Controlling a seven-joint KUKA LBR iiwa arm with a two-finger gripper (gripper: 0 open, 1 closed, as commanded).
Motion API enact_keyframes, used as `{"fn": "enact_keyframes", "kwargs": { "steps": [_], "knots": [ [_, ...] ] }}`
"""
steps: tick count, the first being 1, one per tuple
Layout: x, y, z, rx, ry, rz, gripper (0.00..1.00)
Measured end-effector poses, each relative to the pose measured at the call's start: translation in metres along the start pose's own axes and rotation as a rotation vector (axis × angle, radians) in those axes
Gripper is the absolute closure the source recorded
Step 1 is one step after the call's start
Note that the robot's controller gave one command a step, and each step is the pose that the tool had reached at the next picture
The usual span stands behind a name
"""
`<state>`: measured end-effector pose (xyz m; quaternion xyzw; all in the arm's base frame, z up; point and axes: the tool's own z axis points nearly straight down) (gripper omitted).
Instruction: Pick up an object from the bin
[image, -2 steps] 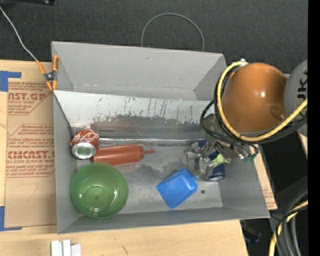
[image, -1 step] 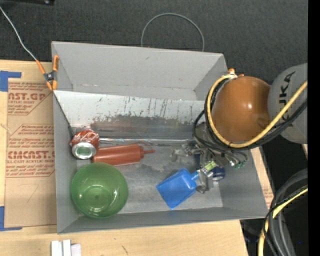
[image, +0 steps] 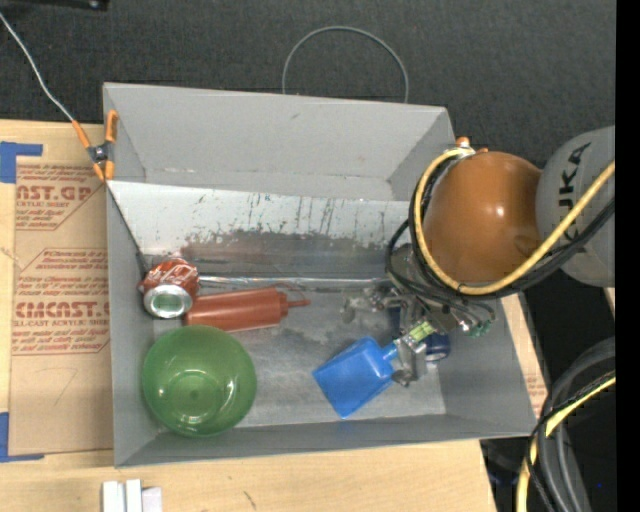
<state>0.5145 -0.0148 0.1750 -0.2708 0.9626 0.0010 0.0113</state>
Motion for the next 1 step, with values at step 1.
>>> {"fn": "enact_keyframes", "kwargs": {
  "steps": [1],
  "knots": [
    [0.0342,0.0022,0.0994,0.000,-0.004,-0.124,0.00]
  ]
}}
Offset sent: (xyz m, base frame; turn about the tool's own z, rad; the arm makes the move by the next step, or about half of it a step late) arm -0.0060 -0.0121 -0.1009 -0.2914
